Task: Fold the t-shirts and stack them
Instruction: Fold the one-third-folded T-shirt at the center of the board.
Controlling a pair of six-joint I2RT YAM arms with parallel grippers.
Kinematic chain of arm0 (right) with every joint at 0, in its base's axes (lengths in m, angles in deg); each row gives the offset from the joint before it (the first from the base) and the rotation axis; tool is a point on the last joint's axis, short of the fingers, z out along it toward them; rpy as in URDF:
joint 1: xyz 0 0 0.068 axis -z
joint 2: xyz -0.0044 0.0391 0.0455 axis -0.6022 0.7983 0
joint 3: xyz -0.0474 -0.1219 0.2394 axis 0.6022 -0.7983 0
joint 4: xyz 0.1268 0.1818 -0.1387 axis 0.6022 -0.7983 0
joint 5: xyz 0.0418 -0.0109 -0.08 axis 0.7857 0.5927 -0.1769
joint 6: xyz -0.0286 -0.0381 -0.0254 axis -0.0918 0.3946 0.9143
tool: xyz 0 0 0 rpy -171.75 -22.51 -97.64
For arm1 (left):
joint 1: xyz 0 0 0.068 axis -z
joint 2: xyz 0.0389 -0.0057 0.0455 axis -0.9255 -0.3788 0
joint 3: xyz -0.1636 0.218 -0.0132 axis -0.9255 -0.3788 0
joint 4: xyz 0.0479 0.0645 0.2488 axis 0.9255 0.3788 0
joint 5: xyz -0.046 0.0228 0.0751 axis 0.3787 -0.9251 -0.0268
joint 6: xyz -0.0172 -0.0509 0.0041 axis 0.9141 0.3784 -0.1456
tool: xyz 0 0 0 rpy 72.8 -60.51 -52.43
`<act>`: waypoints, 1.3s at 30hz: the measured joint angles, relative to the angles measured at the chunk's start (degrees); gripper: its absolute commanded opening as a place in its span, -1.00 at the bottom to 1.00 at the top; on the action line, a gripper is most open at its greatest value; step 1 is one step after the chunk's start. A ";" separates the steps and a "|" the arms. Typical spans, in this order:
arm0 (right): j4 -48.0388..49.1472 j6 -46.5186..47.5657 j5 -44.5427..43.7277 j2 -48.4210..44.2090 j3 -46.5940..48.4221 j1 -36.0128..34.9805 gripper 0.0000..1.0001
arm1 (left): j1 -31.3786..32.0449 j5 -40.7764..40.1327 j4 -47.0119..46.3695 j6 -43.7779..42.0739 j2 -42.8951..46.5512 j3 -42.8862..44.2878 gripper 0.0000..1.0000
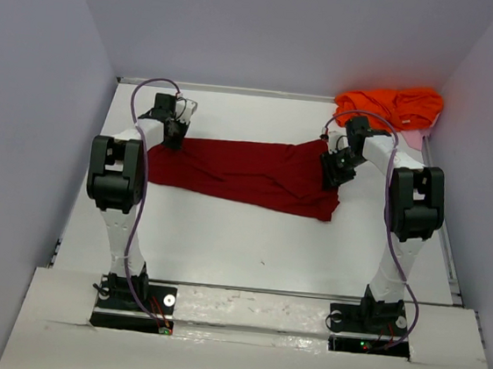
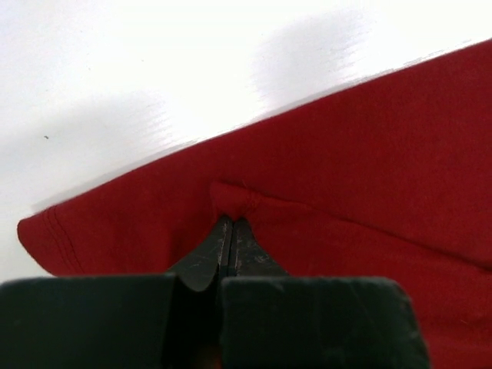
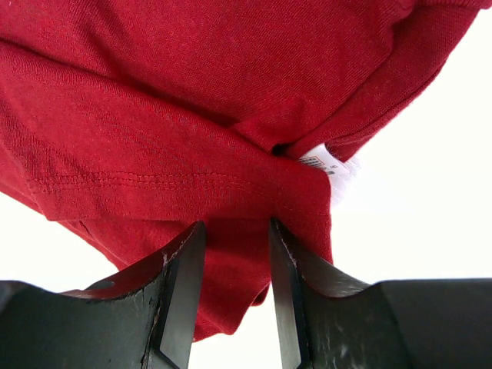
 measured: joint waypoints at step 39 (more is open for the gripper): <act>0.04 -0.04 0.00 -0.81 -0.07 0.00 -0.11 | 0.07 5.53 28.22 -4.52 46.31 -13.35 -1.00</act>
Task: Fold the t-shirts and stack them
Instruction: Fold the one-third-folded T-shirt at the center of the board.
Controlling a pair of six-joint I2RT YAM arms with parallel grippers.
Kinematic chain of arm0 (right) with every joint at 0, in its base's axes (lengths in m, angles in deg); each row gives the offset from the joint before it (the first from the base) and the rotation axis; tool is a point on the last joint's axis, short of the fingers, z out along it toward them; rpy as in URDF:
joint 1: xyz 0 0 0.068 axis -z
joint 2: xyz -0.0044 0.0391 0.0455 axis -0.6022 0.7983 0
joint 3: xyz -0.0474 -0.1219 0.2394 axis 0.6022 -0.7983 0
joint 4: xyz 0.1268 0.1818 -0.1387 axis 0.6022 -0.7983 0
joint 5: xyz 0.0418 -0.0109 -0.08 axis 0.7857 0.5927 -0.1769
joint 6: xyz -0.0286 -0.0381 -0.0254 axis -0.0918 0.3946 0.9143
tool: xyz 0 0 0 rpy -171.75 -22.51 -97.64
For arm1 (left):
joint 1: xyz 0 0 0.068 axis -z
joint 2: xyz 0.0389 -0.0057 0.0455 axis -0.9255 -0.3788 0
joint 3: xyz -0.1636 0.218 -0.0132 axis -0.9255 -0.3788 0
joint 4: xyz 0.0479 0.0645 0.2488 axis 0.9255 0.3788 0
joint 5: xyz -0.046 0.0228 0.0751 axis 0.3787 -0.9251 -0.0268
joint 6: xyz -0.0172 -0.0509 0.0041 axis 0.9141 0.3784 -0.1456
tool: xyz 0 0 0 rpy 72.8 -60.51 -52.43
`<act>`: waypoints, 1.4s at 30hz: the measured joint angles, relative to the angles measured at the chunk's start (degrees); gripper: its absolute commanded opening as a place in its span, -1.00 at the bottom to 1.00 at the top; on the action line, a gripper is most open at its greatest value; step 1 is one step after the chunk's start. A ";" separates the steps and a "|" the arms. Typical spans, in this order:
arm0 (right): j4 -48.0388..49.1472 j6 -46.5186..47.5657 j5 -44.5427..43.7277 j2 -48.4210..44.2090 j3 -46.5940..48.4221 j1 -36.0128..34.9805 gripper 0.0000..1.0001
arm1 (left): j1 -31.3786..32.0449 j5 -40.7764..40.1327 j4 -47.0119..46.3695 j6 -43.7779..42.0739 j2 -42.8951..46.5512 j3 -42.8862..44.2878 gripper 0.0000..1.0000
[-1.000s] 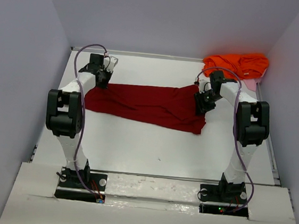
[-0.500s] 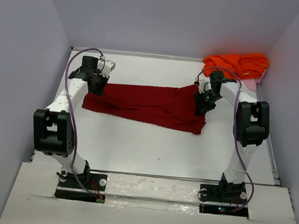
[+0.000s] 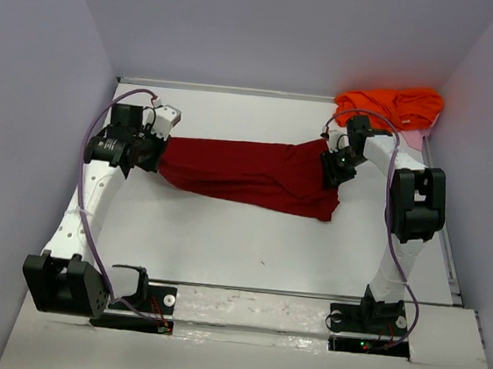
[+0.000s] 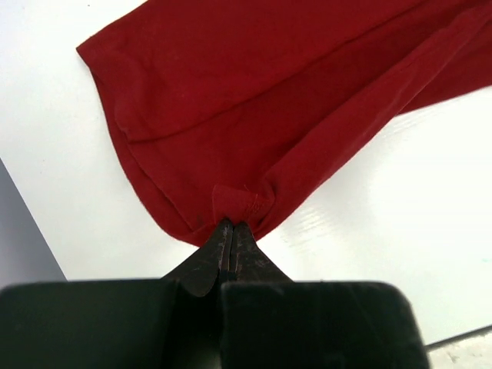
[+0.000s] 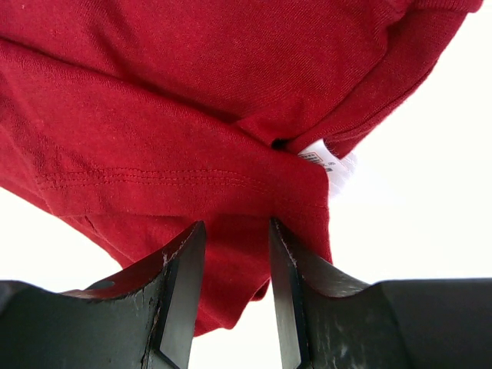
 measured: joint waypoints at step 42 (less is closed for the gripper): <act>0.02 0.02 0.09 -1.29 -0.02 0.00 -0.11 | -6.58 -9.14 -13.09 5.95 -24.90 4.37 -1.00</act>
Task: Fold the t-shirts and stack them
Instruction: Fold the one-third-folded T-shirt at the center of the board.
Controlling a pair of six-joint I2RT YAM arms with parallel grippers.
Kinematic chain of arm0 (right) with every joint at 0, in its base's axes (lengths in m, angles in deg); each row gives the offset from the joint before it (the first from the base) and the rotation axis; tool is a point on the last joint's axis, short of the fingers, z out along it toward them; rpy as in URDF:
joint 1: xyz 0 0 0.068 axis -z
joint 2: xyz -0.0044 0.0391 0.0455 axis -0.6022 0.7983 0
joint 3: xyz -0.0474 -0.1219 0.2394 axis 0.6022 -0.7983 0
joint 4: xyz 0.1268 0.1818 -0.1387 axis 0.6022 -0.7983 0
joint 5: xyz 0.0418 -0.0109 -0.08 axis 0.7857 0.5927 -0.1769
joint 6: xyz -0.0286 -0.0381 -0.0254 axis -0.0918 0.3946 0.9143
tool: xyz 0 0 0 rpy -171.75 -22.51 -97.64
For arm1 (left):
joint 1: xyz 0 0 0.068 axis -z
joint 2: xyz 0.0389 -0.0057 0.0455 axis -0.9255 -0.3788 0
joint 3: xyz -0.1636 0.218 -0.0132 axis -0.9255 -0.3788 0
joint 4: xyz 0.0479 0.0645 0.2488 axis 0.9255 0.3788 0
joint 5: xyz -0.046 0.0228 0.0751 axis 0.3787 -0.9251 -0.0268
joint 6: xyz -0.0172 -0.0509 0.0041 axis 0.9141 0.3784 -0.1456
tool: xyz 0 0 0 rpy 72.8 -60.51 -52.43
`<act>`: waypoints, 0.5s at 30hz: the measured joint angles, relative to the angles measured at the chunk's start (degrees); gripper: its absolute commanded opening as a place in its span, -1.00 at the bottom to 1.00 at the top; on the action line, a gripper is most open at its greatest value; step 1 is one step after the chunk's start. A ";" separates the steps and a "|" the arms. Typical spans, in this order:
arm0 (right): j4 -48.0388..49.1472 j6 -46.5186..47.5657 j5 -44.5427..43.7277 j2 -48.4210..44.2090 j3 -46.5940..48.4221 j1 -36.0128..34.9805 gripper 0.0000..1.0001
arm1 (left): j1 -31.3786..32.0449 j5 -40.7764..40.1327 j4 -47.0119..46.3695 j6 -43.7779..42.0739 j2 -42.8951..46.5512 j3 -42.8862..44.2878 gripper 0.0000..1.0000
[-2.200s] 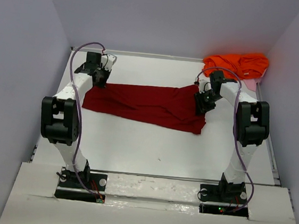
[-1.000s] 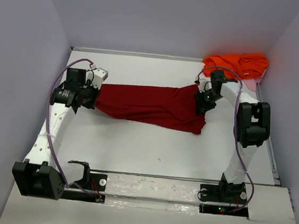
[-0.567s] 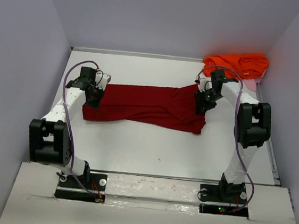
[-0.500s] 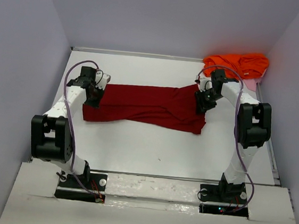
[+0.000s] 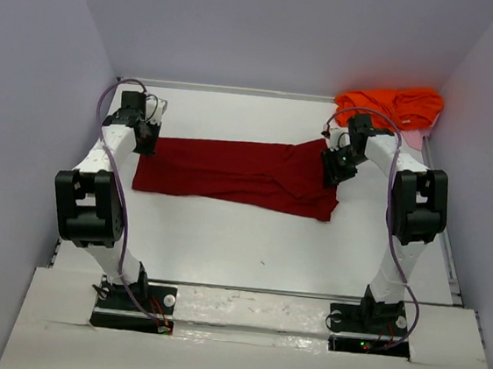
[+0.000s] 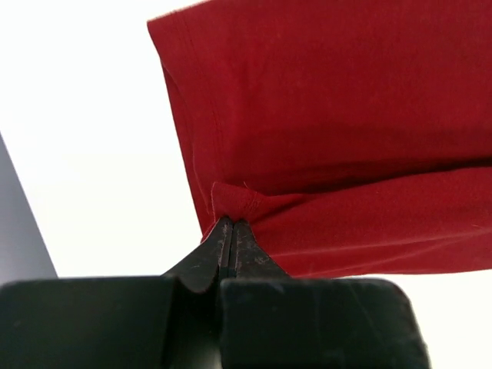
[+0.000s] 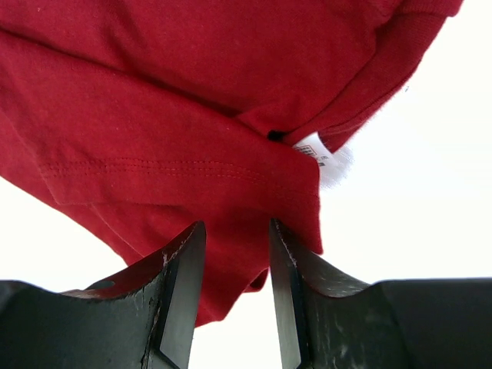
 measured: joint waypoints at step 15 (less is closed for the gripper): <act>0.00 0.00 0.00 0.00 0.00 0.00 -0.12 | -0.37 -1.79 -3.41 0.09 -14.25 6.47 -1.00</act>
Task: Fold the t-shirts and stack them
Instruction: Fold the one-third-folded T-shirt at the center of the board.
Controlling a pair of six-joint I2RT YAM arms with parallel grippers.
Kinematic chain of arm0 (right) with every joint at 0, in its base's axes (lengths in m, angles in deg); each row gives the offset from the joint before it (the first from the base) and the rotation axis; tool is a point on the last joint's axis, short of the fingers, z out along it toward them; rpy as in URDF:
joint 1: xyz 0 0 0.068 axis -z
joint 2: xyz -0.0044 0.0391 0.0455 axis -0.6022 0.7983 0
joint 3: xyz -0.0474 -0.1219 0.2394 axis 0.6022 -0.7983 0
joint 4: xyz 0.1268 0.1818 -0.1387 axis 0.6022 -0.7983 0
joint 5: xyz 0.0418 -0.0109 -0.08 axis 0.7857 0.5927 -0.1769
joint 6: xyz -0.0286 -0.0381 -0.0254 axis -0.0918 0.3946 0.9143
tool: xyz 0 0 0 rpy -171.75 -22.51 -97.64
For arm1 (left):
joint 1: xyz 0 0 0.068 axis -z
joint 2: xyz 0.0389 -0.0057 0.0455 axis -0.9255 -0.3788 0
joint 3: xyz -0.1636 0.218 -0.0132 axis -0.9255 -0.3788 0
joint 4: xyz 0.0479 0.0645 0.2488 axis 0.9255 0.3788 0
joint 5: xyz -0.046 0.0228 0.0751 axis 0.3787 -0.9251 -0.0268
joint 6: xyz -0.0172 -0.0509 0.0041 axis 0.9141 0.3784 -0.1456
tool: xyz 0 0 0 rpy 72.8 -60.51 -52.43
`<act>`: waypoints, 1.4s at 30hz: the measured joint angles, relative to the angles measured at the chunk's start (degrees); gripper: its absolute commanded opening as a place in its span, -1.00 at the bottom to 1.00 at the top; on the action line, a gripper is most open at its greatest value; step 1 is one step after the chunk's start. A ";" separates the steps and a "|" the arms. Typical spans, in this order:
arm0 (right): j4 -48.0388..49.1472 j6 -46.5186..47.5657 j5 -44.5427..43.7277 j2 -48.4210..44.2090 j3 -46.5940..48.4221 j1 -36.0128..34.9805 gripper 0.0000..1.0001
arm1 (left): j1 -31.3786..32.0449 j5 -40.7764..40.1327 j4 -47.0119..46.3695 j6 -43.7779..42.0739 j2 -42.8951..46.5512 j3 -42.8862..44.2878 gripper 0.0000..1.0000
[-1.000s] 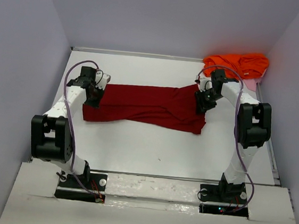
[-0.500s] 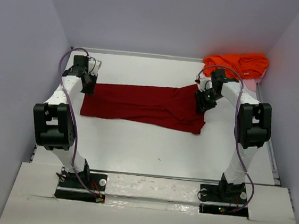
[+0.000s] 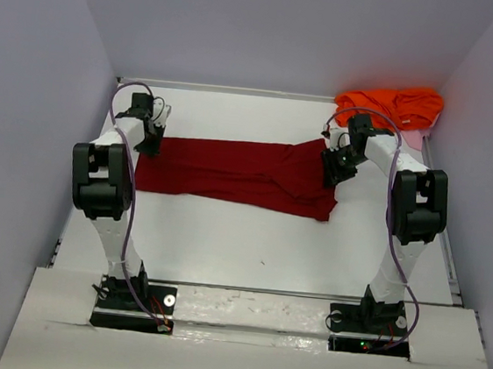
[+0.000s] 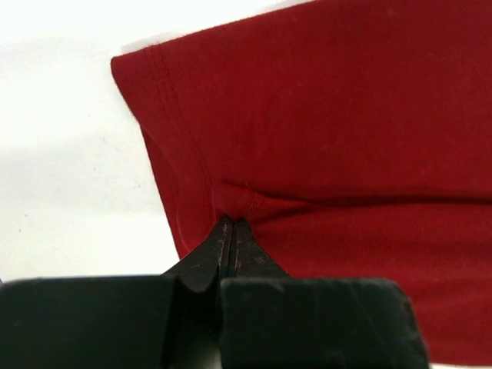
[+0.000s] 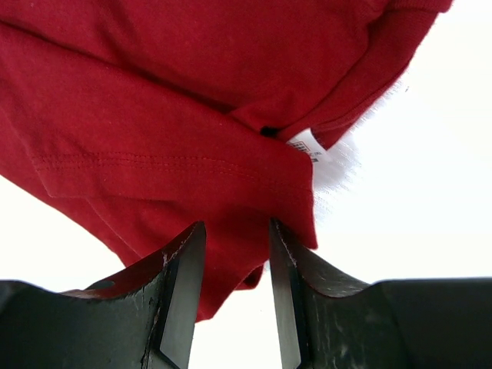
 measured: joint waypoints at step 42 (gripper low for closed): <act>5.68 -3.98 3.67 -6.45 2.25 -7.10 -0.01 | -0.96 23.12 -11.15 0.76 5.20 -9.62 0.40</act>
